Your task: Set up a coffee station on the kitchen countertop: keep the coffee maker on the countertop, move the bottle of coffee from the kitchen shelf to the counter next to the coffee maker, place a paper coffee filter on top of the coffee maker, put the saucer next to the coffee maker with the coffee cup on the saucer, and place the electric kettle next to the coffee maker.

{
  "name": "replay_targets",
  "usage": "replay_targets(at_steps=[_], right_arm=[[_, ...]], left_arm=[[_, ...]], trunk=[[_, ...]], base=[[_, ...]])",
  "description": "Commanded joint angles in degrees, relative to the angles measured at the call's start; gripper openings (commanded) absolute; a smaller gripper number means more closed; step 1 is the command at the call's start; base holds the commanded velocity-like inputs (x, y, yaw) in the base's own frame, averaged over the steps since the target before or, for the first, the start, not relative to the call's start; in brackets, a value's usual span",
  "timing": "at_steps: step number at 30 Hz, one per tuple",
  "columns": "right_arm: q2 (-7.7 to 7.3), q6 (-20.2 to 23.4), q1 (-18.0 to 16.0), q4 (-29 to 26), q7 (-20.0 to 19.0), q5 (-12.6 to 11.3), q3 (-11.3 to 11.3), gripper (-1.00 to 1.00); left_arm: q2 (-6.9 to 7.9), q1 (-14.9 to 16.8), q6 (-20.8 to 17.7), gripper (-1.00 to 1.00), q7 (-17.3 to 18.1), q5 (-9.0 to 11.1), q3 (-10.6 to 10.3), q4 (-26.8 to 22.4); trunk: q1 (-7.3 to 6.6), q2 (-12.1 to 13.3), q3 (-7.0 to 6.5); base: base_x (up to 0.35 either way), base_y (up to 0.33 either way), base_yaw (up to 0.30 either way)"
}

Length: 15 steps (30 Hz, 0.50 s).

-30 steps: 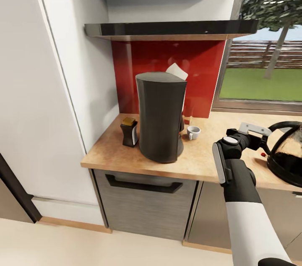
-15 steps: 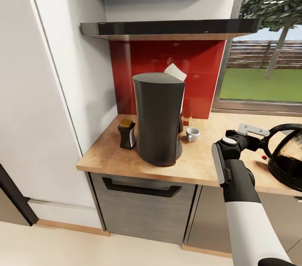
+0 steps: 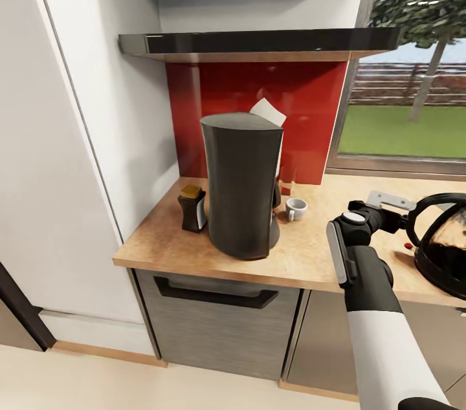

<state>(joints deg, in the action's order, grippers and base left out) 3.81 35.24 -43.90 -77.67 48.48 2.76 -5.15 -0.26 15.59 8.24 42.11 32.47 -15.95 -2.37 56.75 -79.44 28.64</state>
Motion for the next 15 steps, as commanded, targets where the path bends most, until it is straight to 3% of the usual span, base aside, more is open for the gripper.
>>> replay_targets(at_steps=[1, 12, 15], right_arm=[[0.04, 0.4, 0.0, 0.0, 0.0, 0.3, -0.1, 1.00], [0.05, 0.4, 0.0, 0.3, 4.6, 0.3, -0.1, 1.00], [0.05, 0.3, 0.0, 3.1, 5.5, 0.3, 0.0, 1.00]], left_arm=[[0.00, 0.0, 0.4, 1.00, 0.1, 0.3, -0.5, 0.1], [0.00, 0.0, 0.4, 1.00, 0.1, 0.3, -0.5, 0.1], [0.00, 0.0, 0.4, 1.00, 0.1, 0.3, -0.5, 0.1]], trunk=[[0.00, 0.0, 0.06], [0.00, 0.0, 0.06], [0.00, 0.0, 0.06]], base=[[0.003, -0.002, 0.000], [0.000, 0.000, 0.000], [0.000, 0.000, 0.000]])
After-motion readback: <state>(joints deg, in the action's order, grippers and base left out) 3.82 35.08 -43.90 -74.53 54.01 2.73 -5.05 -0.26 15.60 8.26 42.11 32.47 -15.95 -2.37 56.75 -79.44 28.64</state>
